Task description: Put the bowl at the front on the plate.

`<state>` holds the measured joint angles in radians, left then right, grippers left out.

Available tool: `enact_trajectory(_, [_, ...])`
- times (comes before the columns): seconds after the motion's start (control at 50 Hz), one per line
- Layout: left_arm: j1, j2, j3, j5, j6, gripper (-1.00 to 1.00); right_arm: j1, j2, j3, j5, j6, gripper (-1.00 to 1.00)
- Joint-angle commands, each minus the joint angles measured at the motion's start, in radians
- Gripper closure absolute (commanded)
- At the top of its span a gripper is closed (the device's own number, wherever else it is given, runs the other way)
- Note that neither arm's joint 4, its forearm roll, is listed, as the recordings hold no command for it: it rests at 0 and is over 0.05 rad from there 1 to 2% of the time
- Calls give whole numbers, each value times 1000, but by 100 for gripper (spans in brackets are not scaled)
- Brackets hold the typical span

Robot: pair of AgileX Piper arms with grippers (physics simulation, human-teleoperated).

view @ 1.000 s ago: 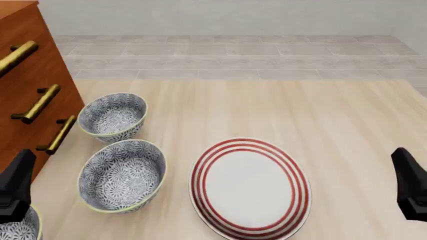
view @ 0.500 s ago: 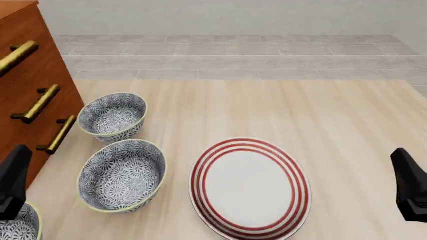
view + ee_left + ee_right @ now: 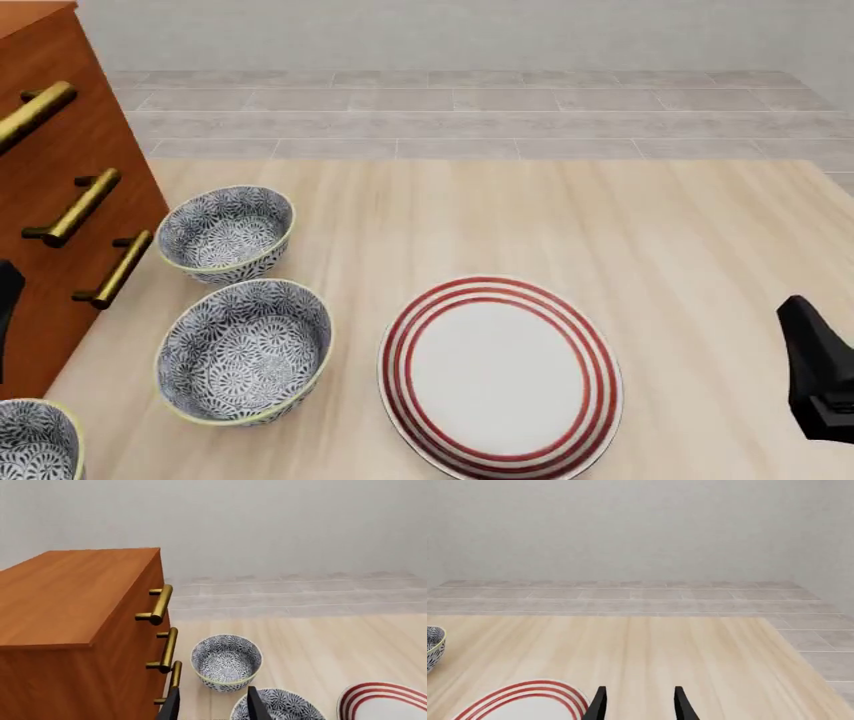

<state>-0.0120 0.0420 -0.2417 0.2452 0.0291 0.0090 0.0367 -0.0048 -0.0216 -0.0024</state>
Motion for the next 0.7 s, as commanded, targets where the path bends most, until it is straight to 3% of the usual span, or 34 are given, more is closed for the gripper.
enact_trajectory(0.02, [2, 51, -106, 104, 48, -100, 0, 8, -2, -3, 1, -100])
enact_trajectory(0.1, [7, 83, -134, 136, 29, -100, -1, 14, -3, -7, -1, -100])
enact_trajectory(0.18, [-3, 82, -164, 182, 59, -100, 0, 20, -2, -10, -6, -100])
enact_trajectory(0.48, [-38, 126, -242, 347, 62, -100, 4, 41, 0, -29, -12, -100])
enact_trajectory(0.64, [-35, 125, -250, 431, 33, -100, 2, 49, -1, -34, -10, -100])
enact_trajectory(0.7, [-18, 139, -234, 450, -10, -100, 7, 52, 0, -36, -14, -100])
